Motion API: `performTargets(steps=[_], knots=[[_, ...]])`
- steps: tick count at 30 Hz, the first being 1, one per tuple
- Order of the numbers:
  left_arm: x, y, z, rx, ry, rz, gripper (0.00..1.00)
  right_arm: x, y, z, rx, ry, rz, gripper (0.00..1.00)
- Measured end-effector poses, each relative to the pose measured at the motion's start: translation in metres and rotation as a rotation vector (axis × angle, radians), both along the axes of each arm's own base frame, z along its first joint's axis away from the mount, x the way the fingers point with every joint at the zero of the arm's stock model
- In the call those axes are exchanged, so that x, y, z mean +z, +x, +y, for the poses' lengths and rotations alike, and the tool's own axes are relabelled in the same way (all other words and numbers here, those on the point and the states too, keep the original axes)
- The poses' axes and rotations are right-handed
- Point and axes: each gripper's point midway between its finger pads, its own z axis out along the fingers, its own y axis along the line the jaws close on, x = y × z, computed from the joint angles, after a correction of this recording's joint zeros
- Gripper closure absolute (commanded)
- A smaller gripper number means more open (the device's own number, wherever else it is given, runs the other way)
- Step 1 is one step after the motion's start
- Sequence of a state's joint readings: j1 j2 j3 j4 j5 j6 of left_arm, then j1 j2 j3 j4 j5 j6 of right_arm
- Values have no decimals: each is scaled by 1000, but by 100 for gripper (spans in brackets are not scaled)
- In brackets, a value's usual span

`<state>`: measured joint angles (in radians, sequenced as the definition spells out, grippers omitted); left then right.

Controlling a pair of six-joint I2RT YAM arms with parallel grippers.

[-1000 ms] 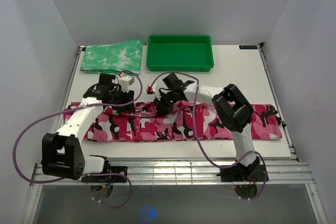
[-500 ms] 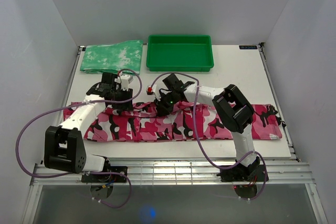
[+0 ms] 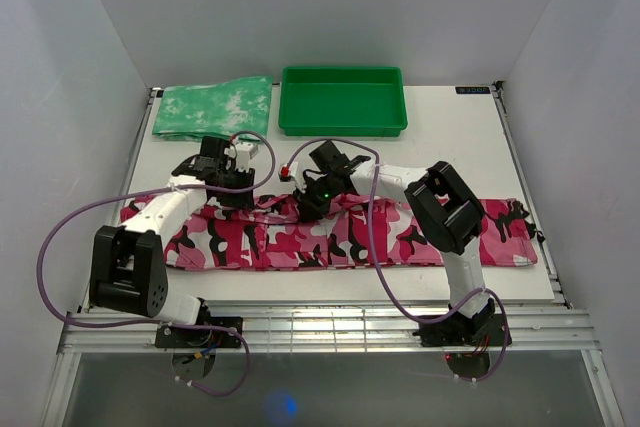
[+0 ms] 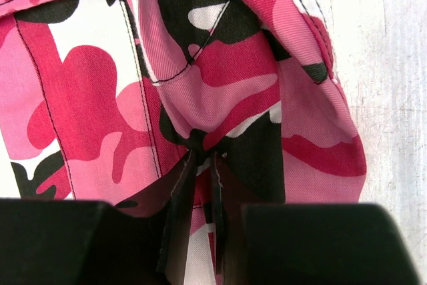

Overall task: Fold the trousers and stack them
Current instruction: Fold the trousers

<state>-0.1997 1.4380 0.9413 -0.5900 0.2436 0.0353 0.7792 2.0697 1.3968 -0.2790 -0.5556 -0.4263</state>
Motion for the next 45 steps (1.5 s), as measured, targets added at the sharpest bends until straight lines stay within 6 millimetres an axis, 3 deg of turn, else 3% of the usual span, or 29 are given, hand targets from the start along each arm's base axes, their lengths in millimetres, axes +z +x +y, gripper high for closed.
performTargets(steps=[4,6,8,9,12,14,17,19,22,28,31,45], knots=[[0,1,0,-8,10,-6,93,1,-2,0,-4,-4,7,65],[0,2,1,-8,15,-11,99,3,-3,-2,-10,-15,0,56],[1,3,1,-10,20,-16,100,7,-4,-8,-25,-30,-14,47],[1,3,1,-11,21,-20,100,11,-7,-13,-32,-38,-19,38],[7,8,1,-10,23,-35,100,36,-16,-31,-53,-41,-57,32],[11,12,1,-8,22,-47,100,56,-19,-39,-65,-25,-96,34],[20,18,0,-4,20,-68,100,85,-25,-50,-67,4,-154,52],[26,23,0,0,21,-83,100,93,-32,-58,-56,7,-167,61],[31,33,0,10,26,-98,100,79,-48,-73,-25,-43,-132,66],[24,61,1,35,57,-117,100,-3,-84,-123,29,-286,13,67],[17,76,4,50,82,-127,100,-8,-83,-131,39,-306,2,67],[-6,125,32,113,175,-217,100,-11,-85,-134,51,-307,-7,71]])
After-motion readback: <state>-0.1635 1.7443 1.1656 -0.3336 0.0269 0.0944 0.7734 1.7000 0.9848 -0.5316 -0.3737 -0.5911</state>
